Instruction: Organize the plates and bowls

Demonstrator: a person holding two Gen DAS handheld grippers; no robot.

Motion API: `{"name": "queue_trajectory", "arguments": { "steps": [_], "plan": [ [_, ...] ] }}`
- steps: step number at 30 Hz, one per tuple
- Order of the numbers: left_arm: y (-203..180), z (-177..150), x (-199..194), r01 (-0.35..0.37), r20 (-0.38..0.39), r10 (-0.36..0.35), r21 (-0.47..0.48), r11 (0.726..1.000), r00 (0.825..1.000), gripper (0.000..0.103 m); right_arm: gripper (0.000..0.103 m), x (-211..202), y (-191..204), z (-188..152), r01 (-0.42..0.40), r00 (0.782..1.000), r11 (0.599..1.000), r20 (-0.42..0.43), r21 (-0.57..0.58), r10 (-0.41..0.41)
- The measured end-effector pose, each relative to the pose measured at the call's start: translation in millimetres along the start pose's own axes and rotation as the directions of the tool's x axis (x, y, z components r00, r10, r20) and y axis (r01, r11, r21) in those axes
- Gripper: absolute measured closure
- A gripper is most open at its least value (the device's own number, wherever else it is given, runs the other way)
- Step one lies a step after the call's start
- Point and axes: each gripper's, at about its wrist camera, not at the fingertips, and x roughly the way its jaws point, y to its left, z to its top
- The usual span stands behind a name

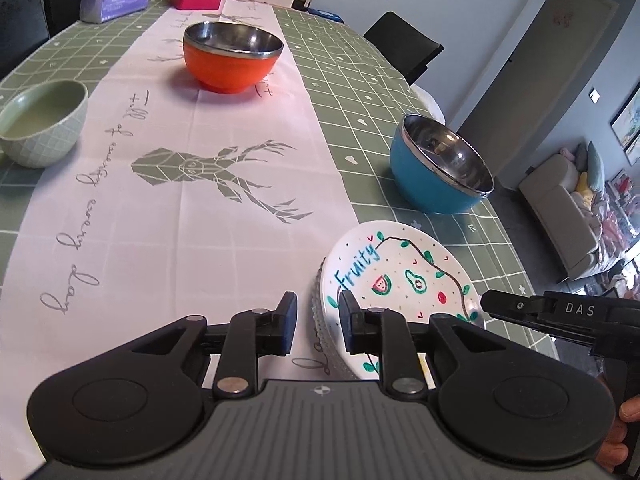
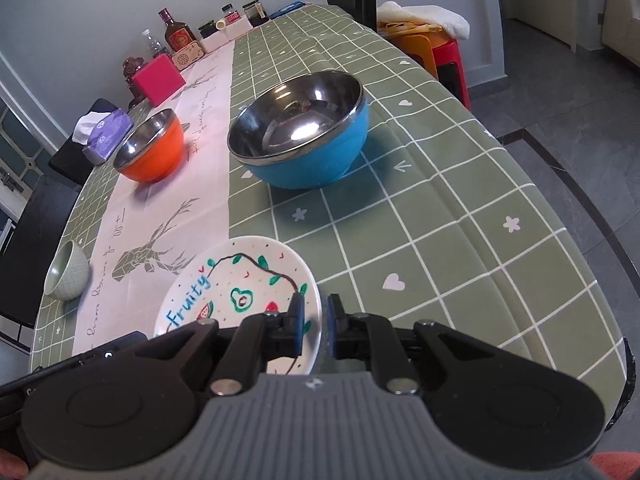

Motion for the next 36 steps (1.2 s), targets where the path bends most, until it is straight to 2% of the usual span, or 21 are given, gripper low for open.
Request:
{"name": "queue_trajectory", "arguments": {
  "steps": [4,9,12,17,21,24,25,28,30,31,34,35,36],
  "plan": [
    [1.4,-3.2,2.0,0.009,-0.003,-0.009,-0.012,1.0,1.0,0.078,0.097,2.7,2.3,-1.1,0.001,1.0,1.0,-0.017,-0.014,-0.002],
    [2.2,-3.7,-1.6,0.01,0.005,-0.01,-0.01,1.0,1.0,0.078,0.097,2.8,2.4,-1.4,0.001,1.0,1.0,-0.014,-0.013,-0.002],
    [2.0,-1.4,-9.7,0.004,0.023,-0.004,0.017,1.0,1.0,0.078,0.092,-5.2,3.1,-1.4,-0.026,0.999,0.999,0.034,-0.02,0.027],
    [-4.1,11.6,-25.7,-0.006,0.07,0.0,0.08,0.997,0.998,0.078,0.092,-9.3,6.9,2.3,-0.057,0.997,0.998,0.044,-0.031,0.059],
    [-12.1,30.2,-29.3,-0.007,0.1,-0.003,0.097,0.995,0.995,0.078,0.075,-7.4,6.3,13.4,-0.069,0.997,0.997,0.026,-0.018,0.069],
    [-19.4,45.5,-26.0,0.007,0.109,-0.018,0.102,0.995,0.994,0.077,0.074,-8.8,6.9,27.4,-0.035,0.998,0.999,0.045,-0.038,0.037],
    [-22.0,50.9,-23.4,0.014,0.109,-0.025,0.101,0.995,0.994,0.076,0.07,-9.4,6.8,33.5,-0.03,0.998,0.999,0.052,-0.043,0.032],
    [-30.0,67.4,-14.7,0.05,0.104,-0.058,0.083,0.995,0.993,0.066,0.067,-10.9,7.4,52.5,-0.007,0.997,0.998,0.074,-0.055,0.011],
    [-36.6,78.5,-7.0,0.074,0.102,-0.082,0.079,0.994,0.991,0.055,0.058,-9.5,7.9,66.2,0.008,0.996,0.998,0.086,-0.057,-0.003],
    [-39.4,83.4,-3.1,0.079,0.107,-0.087,0.077,0.994,0.99,0.053,0.055,-7.7,8.5,72.5,0.014,0.996,0.998,0.086,-0.057,-0.009],
    [-47.0,96.6,10.1,0.076,0.118,-0.084,0.074,0.994,0.989,0.037,0.045,-0.5,7.8,90.5,0.026,0.995,0.999,0.095,-0.027,-0.023],
    [-48.6,100.6,14.7,0.08,0.121,-0.088,0.07,0.994,0.989,0.03,0.044,2.5,7.3,95.6,0.026,0.995,1.0,0.1,-0.012,-0.025],
    [-48.8,104.0,19.0,0.083,0.125,-0.09,0.06,0.995,0.988,0.028,0.044,6.4,7.3,100.6,0.029,0.994,1.0,0.106,0.002,-0.029]
  ]
}}
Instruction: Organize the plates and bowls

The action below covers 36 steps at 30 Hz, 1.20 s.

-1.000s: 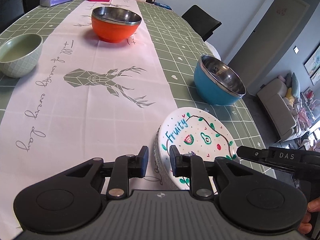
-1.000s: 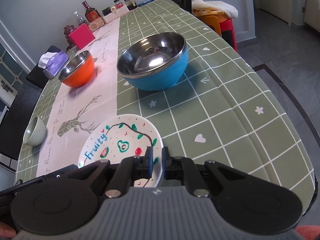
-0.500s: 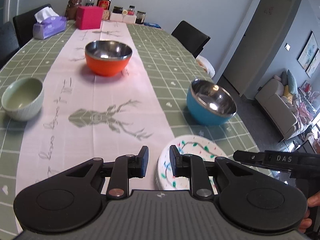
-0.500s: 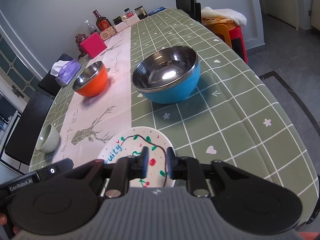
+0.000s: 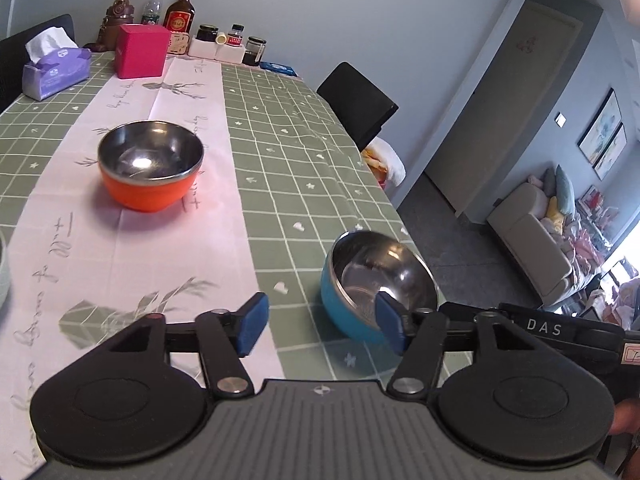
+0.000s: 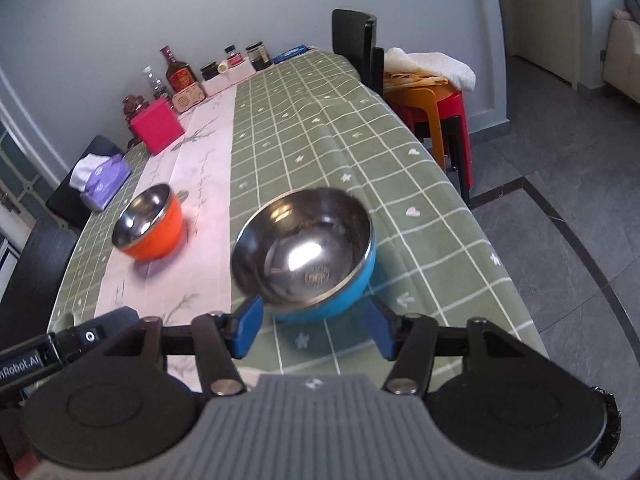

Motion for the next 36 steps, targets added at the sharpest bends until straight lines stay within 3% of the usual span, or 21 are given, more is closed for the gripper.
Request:
{"name": "queue_trajectory", "arguments": {
  "steps": [6,14,19,23,28,30,34,36],
  "plan": [
    [2.4,17.7,26.9,-0.02,-0.008,0.019,-0.061,0.998,1.0,0.025,0.044,27.9,3.8,16.3,0.058,0.998,0.998,-0.005,-0.009,-0.058],
    [-1.0,33.6,62.5,-0.038,-0.061,0.037,-0.002,0.999,0.997,0.022,0.044,55.2,-6.4,30.8,0.058,0.998,0.997,-0.039,0.056,-0.056],
    [2.8,37.2,79.0,-0.027,-0.098,0.029,0.016,1.0,0.995,0.022,0.044,61.8,-3.4,30.3,0.064,0.997,0.997,-0.046,0.035,-0.063],
    [1.4,36.9,90.7,-0.013,-0.127,0.017,0.03,0.999,0.992,0.022,0.052,64.0,-9.2,30.6,0.066,0.996,0.997,-0.054,0.045,-0.064],
    [-0.1,31.5,103.7,-0.022,-0.172,0.03,0.05,0.999,0.985,0.038,0.06,64.8,-13.6,30.8,0.072,0.996,0.996,-0.057,0.057,-0.069],
    [0.9,29.2,108.4,-0.026,-0.196,0.034,0.045,0.999,0.98,0.054,0.066,64.5,-13.5,30.6,0.079,0.996,0.995,-0.057,0.054,-0.076],
    [0.2,25.8,111.4,-0.014,-0.217,0.023,0.041,0.999,0.976,0.067,0.075,65.4,-14.5,29.9,0.093,0.994,0.994,-0.061,0.055,-0.09],
    [-3.2,25.7,111.0,-0.008,-0.222,0.018,0.046,0.999,0.975,0.081,0.081,65.1,-15.3,29.5,0.102,0.993,0.993,-0.059,0.056,-0.099]
  ]
}}
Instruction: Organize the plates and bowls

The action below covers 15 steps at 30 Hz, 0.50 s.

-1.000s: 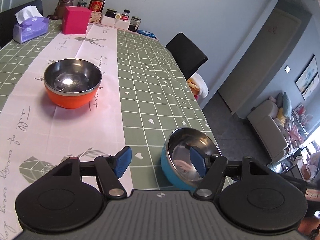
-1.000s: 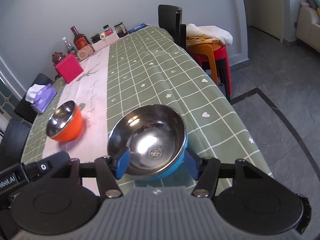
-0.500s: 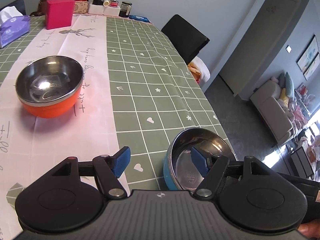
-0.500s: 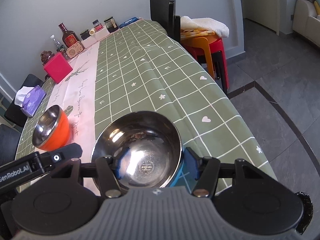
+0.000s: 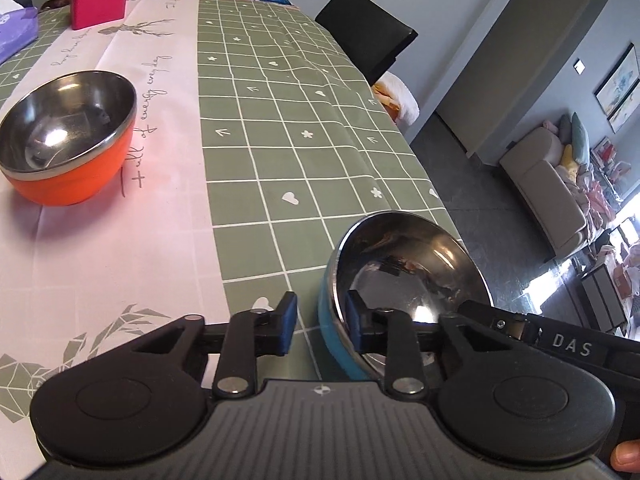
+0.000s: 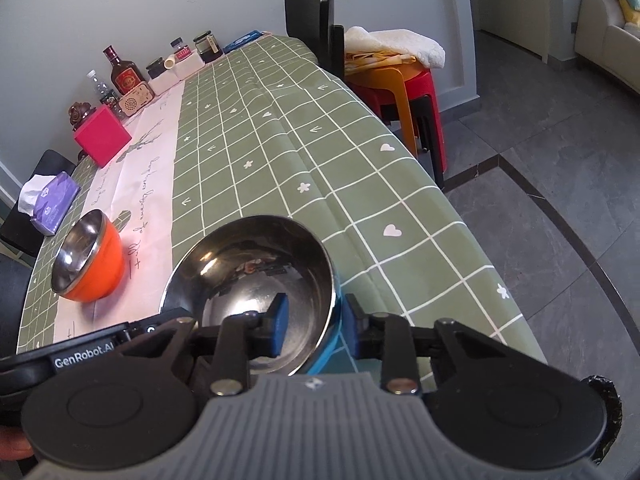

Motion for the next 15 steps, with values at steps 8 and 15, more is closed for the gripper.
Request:
{"name": "queue_trajectory", "arguments": {
  "steps": [8,15],
  "plan": [
    [-16.7,-4.0,-3.1,-0.04,-0.011,0.041,0.039,0.998,0.999,0.091,0.097,-3.6,-0.9,-1.1,0.019,1.0,1.0,0.013,0.01,-0.019],
    [-15.1,-3.8,-29.7,-0.08,0.033,0.078,0.053,0.995,0.996,0.091,0.097,-18.9,11.0,-4.8,-0.02,0.998,0.999,0.055,-0.025,0.022]
  ]
}}
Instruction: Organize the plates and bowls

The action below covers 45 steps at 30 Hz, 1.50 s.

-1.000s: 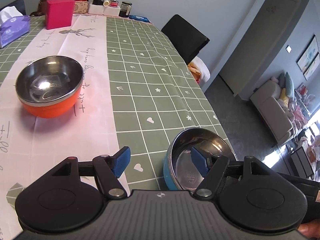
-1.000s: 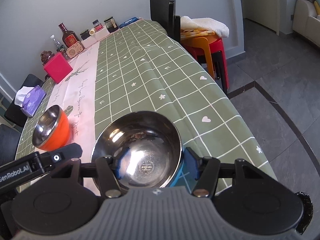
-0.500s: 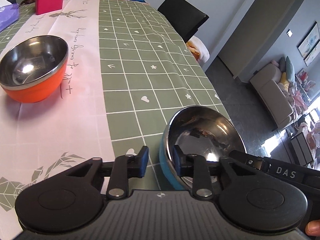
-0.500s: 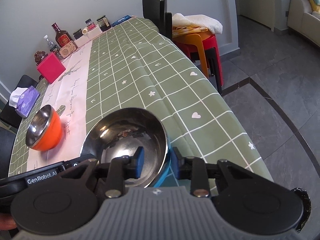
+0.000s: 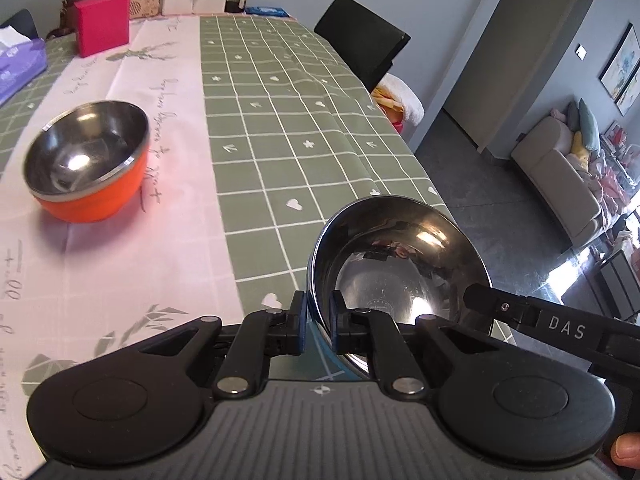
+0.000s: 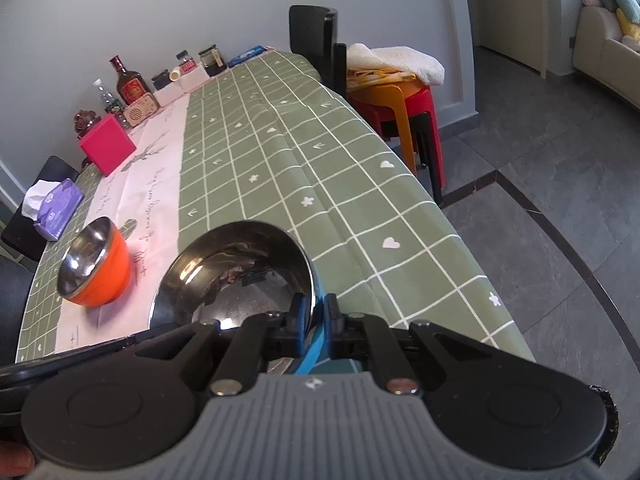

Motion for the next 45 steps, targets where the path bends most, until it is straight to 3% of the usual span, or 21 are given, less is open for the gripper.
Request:
{"name": "queue_trajectory", "arguments": {
  "steps": [9,18,29,42,45],
  "plan": [
    [27.4,-13.5,-64.9,-0.098,0.08,0.1,-0.037,0.995,0.992,0.091,0.097,-20.9,35.9,-15.6,-0.151,0.989,0.988,-0.005,-0.016,0.151],
    [79.7,-64.3,-117.6,-0.176,0.116,0.197,-0.169,0.97,0.974,0.091,0.097,-30.0,86.7,-52.9,-0.291,0.954,0.953,-0.104,-0.08,0.282],
    [124.5,-125.8,-146.0,-0.213,0.092,0.249,-0.295,0.932,0.964,0.091,0.096,-23.4,129.4,-100.5,-0.363,0.911,0.92,-0.264,-0.151,0.316],
    [143.2,-144.4,-136.5,-0.171,0.06,0.204,-0.351,0.921,0.977,0.089,0.096,-6.2,135.3,-111.9,-0.352,0.905,0.919,-0.314,-0.177,0.287],
    [145.6,-144.3,-134.7,-0.159,0.058,0.192,-0.361,0.919,0.98,0.084,0.096,-5.6,136.0,-111.7,-0.358,0.904,0.916,-0.311,-0.183,0.292]
  ]
}}
